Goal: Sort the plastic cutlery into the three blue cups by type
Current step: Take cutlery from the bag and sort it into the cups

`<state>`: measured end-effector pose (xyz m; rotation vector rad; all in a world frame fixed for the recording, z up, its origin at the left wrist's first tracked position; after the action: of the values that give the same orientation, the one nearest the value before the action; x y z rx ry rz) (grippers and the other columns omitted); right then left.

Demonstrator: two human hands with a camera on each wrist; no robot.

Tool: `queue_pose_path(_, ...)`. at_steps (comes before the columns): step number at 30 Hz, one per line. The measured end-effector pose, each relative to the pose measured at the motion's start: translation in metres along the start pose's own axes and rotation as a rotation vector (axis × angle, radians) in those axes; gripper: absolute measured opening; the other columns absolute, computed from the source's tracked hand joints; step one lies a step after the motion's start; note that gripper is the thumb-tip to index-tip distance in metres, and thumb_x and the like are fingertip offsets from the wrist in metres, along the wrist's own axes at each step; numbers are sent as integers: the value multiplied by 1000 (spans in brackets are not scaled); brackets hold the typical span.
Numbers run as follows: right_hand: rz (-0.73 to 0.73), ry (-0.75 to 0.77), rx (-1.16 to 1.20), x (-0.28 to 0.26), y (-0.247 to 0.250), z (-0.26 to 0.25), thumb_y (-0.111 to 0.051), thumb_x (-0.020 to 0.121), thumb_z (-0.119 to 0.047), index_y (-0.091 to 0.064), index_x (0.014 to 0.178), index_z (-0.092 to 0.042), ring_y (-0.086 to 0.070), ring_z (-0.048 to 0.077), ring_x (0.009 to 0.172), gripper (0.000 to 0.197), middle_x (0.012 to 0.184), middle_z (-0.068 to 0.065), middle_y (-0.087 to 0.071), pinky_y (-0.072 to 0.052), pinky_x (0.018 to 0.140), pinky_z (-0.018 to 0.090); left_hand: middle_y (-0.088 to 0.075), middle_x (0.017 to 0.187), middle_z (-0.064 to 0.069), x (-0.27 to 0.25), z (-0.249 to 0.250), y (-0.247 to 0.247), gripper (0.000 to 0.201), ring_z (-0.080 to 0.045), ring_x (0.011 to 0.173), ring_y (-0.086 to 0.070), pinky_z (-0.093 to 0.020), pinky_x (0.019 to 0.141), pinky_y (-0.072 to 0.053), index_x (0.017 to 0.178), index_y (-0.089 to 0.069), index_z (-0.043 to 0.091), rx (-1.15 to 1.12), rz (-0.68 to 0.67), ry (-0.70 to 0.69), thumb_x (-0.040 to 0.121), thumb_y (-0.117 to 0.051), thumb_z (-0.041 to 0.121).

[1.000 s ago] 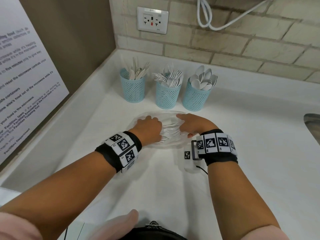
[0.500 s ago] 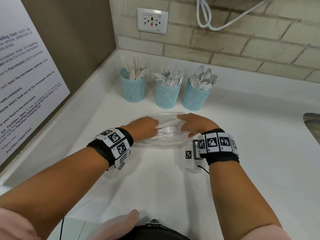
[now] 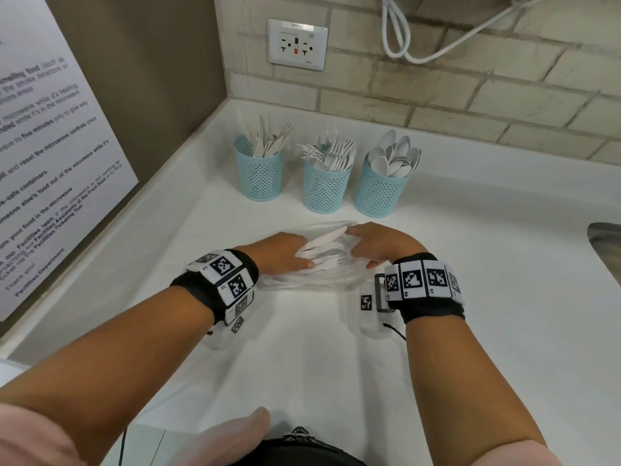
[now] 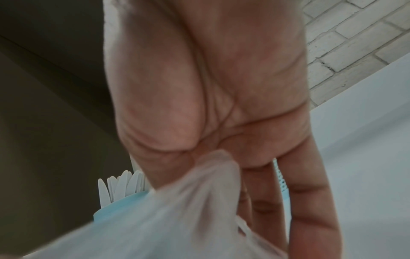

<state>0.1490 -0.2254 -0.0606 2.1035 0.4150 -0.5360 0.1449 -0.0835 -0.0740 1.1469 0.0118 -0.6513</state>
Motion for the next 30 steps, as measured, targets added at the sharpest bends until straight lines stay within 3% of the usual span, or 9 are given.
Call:
queue_pose_path(5, 12, 5, -20, -1, 6, 0, -52, 90, -7, -33, 145, -25, -49, 18, 104, 61, 147, 1, -35, -50, 82, 25, -57, 87, 4, -5, 4, 13, 22, -11, 78, -51, -17, 64, -36, 100, -57, 10, -227, 48, -28, 95, -52, 30)
queue_pose_path(8, 35, 34, -99, -2, 13, -7, -55, 89, -10, -35, 143, -26, -47, 21, 121, 60, 149, 1, -35, -43, 96, 29, -57, 83, 2, -2, 1, 14, 16, -10, 72, -55, -13, 59, -41, 91, -51, 13, -454, 21, -4, 97, -48, 28)
queue_pose_path(11, 103, 97, -189, -7, 27, -22, -62, 88, -18, -38, 142, -26, -38, 22, 133, 60, 150, 1, -33, -33, 104, 31, -58, 76, 2, 0, 3, 25, 13, -11, 64, -54, -19, 64, -45, 88, -53, 14, -669, 83, -32, 96, -51, 24)
queue_pose_path(14, 170, 237, -60, -14, 43, -45, -66, 86, -25, -45, 136, -23, -42, 20, 130, 55, 142, 2, -46, -34, 105, 33, -47, 65, 3, -1, 10, 43, 16, -8, 54, -42, -24, 59, -40, 100, -57, 8, -866, 157, -86, 96, -51, 22)
queue_pose_path(16, 194, 333, 138, -21, 53, -60, -65, 86, -30, -54, 127, -21, -53, 18, 118, 44, 127, 2, -58, -42, 100, 33, -40, 63, 4, -1, 16, 51, 20, -6, 50, -36, -23, 54, -37, 102, -58, 11, -999, 162, -103, 98, -46, 26)
queue_pose_path(18, 208, 362, 365, -24, 59, -69, -63, 88, -31, -58, 119, -16, -64, 16, 99, 35, 111, 5, -66, -49, 85, 30, -37, 62, 5, -1, 23, 52, 27, -5, 48, -33, -22, 54, -35, 101, -57, 16, -1131, 112, -87, 100, -39, 35)
queue_pose_path(22, 297, 379, 652, -21, 68, -72, -63, 89, -15, -56, 108, -7, -69, 6, 62, 21, 86, 5, -69, -47, 54, 17, -42, 62, 5, 1, 30, 51, 32, -5, 50, -36, -20, 53, -34, 111, -57, 16, -1364, 27, -66, 101, -33, 35)
queue_pose_path(26, 353, 364, 705, -16, 69, -68, -62, 88, -6, -58, 105, -5, -61, -1, 48, 18, 75, 3, -65, -47, 50, 14, -57, 75, -2, 0, 25, 53, 30, -8, 54, -49, -19, 50, -44, 109, -59, 10, -1421, 113, -29, 101, -37, 28)
queue_pose_path(30, 338, 349, 733, -11, 64, -66, -62, 88, -4, -60, 95, -10, -59, 4, 53, 10, 77, 5, -64, -49, 50, 14, -64, 81, -3, -4, 22, 50, 27, -8, 55, -55, -18, 52, -45, 101, -60, 15, -1401, 167, -15, 101, -37, 29)
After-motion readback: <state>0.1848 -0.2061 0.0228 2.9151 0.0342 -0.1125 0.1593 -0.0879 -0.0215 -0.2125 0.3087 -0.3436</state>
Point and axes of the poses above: each hand's wrist, its own x-axis towards the middle knuckle, its own y-axis out of the back of the hand, z = x × y, the point moved 9 cm from there along x, towards the middle knuckle
